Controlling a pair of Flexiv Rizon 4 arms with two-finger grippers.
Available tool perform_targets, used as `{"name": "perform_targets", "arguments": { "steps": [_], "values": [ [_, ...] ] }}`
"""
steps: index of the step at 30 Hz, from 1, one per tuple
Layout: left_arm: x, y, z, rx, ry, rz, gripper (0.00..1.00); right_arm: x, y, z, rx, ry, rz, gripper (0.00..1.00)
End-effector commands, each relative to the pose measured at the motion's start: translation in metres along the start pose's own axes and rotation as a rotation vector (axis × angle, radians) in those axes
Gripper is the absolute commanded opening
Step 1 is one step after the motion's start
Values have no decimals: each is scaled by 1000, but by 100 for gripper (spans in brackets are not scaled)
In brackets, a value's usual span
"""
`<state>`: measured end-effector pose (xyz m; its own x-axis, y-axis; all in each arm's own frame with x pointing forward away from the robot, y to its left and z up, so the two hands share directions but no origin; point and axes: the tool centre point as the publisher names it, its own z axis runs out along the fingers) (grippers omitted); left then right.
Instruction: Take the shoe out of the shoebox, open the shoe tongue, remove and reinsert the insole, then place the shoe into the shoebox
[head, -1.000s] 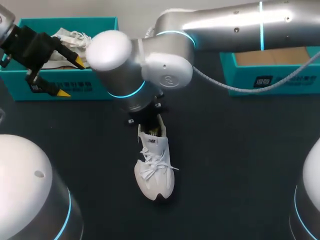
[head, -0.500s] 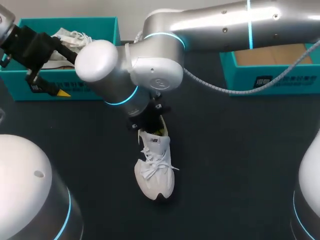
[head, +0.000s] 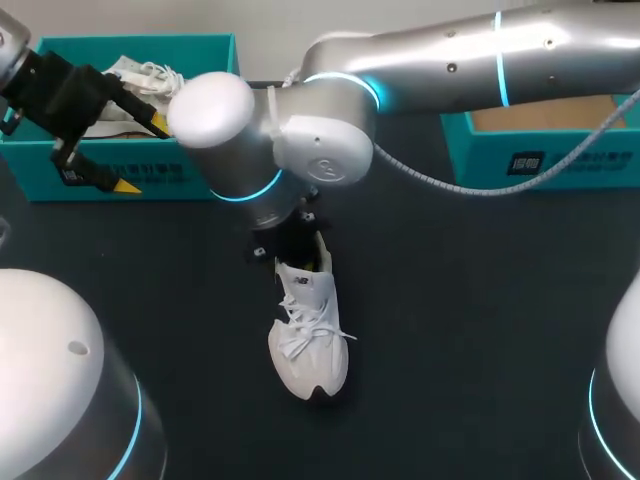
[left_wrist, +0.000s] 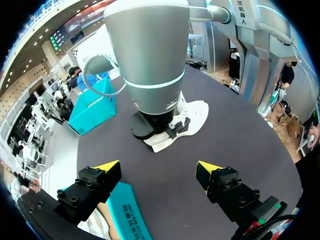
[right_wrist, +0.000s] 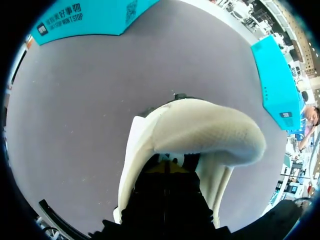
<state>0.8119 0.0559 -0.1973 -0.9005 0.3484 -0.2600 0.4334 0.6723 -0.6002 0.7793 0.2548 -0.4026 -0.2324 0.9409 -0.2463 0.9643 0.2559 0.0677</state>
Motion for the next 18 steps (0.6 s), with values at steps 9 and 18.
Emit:
{"name": "perform_targets", "arguments": {
  "steps": [9,18],
  "values": [
    [1,0,-1,-3,1,0,100,6,0,-7,-56,12,18,0],
    [1,0,-1,-3,1,0,100,-3,19,-25,-116,-16,29,0]
  ]
}}
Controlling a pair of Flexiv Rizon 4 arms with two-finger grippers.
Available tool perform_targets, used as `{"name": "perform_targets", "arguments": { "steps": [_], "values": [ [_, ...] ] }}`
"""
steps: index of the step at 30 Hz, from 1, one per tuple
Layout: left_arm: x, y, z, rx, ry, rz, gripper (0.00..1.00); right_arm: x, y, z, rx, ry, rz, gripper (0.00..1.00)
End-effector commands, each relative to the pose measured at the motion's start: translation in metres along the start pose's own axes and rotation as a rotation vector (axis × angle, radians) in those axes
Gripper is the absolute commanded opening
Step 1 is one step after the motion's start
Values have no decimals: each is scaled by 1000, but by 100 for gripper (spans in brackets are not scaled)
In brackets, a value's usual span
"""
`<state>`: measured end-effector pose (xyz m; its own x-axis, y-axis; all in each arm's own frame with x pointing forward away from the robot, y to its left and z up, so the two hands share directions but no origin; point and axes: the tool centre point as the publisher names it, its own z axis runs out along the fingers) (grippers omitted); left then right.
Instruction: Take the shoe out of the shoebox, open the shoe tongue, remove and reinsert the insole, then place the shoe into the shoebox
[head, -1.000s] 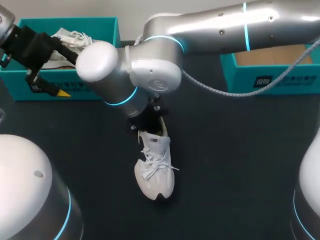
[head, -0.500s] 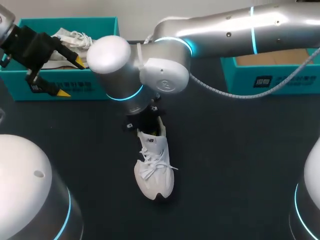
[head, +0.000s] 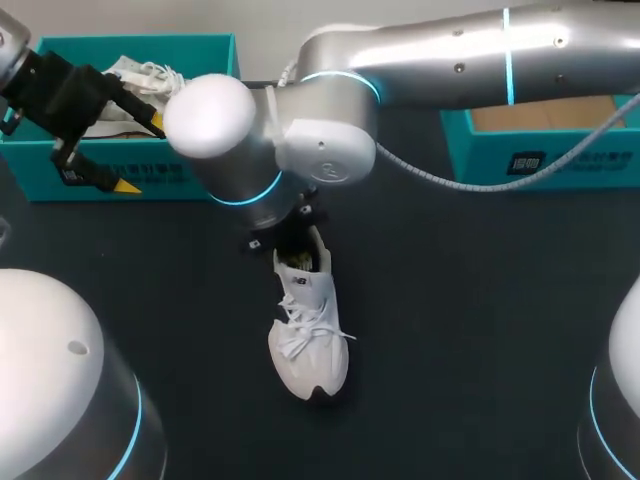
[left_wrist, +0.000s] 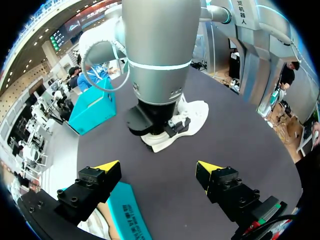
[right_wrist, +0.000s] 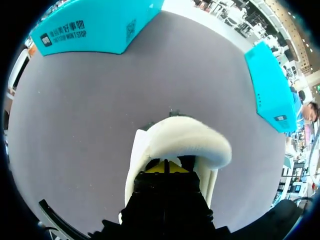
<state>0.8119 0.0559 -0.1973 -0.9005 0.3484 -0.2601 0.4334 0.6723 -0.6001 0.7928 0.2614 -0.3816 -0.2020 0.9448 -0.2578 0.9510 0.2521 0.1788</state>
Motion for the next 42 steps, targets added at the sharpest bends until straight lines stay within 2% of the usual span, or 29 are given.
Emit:
{"name": "perform_targets", "arguments": {
  "steps": [1,6,11,14,22,30,32,33,36,42],
  "values": [
    [1,0,-1,-3,1,0,100,-1,6,-3,-9,1,1,0],
    [1,0,-1,-3,1,0,100,1,10,10,6,24,-13,0],
    [1,0,-1,-3,1,0,100,-1,-2,22,48,42,-2,0],
    [1,0,-1,-3,1,0,100,-1,-9,21,59,48,11,0],
    [1,0,-1,-3,1,0,100,-10,-16,-26,36,47,100,0],
    [1,0,-1,-3,1,0,100,-18,-31,-65,177,107,133,0],
    [1,0,-1,-3,1,0,100,-20,-40,-62,225,144,135,0],
    [1,0,-1,-3,1,0,100,-20,-43,-66,226,125,145,0],
    [1,0,-1,-3,1,0,100,-16,-51,-68,269,163,149,0],
    [1,0,-1,-3,1,0,100,-11,-62,-62,301,175,160,0]
  ]
}}
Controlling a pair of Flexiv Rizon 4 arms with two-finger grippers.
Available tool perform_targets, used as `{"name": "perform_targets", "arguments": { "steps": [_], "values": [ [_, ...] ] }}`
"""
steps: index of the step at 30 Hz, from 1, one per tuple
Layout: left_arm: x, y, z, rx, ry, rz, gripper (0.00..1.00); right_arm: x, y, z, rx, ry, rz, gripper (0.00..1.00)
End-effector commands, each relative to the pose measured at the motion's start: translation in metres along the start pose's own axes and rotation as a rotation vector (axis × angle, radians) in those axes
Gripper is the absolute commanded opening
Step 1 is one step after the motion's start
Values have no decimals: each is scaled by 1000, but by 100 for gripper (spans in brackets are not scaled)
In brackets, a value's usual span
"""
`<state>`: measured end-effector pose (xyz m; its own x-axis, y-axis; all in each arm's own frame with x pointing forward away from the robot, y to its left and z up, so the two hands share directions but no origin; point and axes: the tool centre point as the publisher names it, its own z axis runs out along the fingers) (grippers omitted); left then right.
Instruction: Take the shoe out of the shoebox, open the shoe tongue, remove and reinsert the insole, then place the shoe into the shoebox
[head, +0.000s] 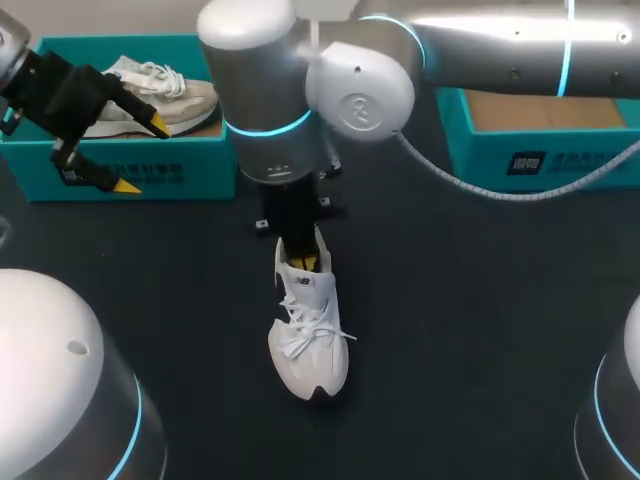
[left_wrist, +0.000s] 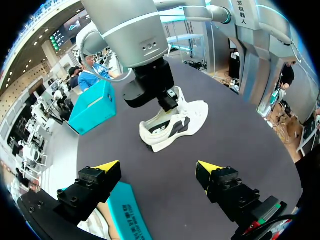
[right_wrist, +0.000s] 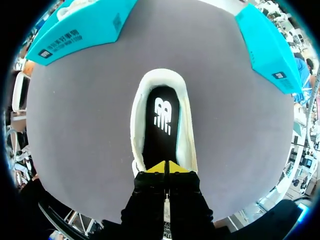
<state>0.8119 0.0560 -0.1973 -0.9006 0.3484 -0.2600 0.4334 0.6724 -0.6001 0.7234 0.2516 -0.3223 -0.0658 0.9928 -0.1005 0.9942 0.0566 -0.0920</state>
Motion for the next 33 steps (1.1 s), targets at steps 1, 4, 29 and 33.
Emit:
{"name": "perform_targets", "arguments": {
  "steps": [1,4,29,33],
  "values": [
    [1,0,-1,-3,1,0,100,-1,-2,7,-1,24,8,0],
    [1,0,-1,-3,1,0,100,2,-2,10,1,49,10,35],
    [1,0,-1,-3,1,0,100,-1,2,28,45,122,-59,100],
    [1,0,-1,-3,1,0,100,-4,-5,18,43,112,-32,100]
  ]
}}
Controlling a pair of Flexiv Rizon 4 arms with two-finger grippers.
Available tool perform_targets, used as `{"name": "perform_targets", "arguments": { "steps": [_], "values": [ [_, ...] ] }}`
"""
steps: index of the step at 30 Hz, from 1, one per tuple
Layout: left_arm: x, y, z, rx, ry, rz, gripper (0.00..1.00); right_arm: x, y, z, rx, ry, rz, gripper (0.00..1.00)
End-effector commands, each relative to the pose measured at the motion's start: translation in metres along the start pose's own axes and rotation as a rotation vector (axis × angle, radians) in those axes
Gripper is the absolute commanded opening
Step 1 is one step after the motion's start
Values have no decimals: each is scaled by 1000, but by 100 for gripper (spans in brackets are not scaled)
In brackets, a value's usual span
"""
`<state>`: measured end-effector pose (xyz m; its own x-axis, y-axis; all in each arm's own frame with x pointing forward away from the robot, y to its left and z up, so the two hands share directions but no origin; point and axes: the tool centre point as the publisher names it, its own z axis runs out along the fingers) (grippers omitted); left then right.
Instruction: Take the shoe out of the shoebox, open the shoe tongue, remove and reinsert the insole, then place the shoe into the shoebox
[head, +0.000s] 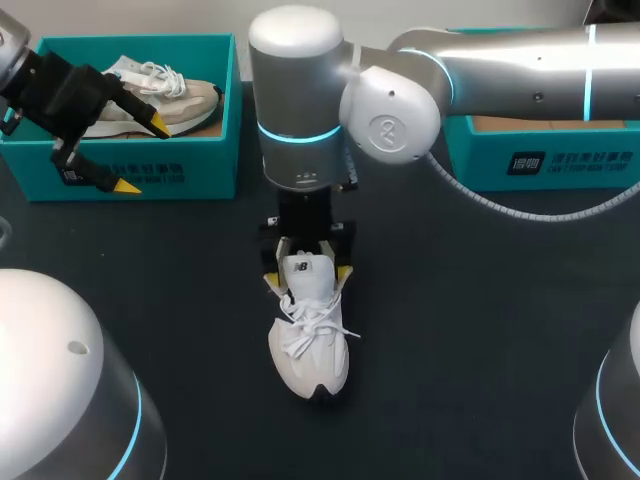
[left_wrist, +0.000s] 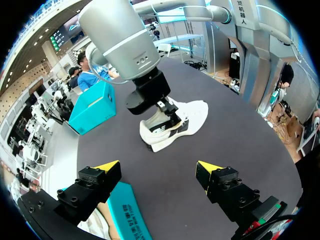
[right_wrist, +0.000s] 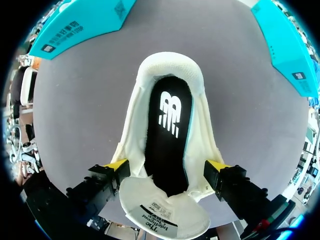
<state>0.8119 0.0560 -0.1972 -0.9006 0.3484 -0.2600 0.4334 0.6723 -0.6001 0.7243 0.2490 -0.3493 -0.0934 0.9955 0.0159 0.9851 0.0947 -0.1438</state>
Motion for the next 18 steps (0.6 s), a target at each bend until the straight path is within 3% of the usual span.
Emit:
{"name": "perform_targets", "arguments": {
  "steps": [1,13,18],
  "values": [
    [1,0,-1,-3,1,0,100,-2,-12,-11,-6,-1,10,100],
    [1,0,-1,-3,1,0,100,0,-44,-31,-6,-23,55,100],
    [1,0,-1,-3,1,0,100,7,-61,-49,-4,-24,81,100]
  ]
}}
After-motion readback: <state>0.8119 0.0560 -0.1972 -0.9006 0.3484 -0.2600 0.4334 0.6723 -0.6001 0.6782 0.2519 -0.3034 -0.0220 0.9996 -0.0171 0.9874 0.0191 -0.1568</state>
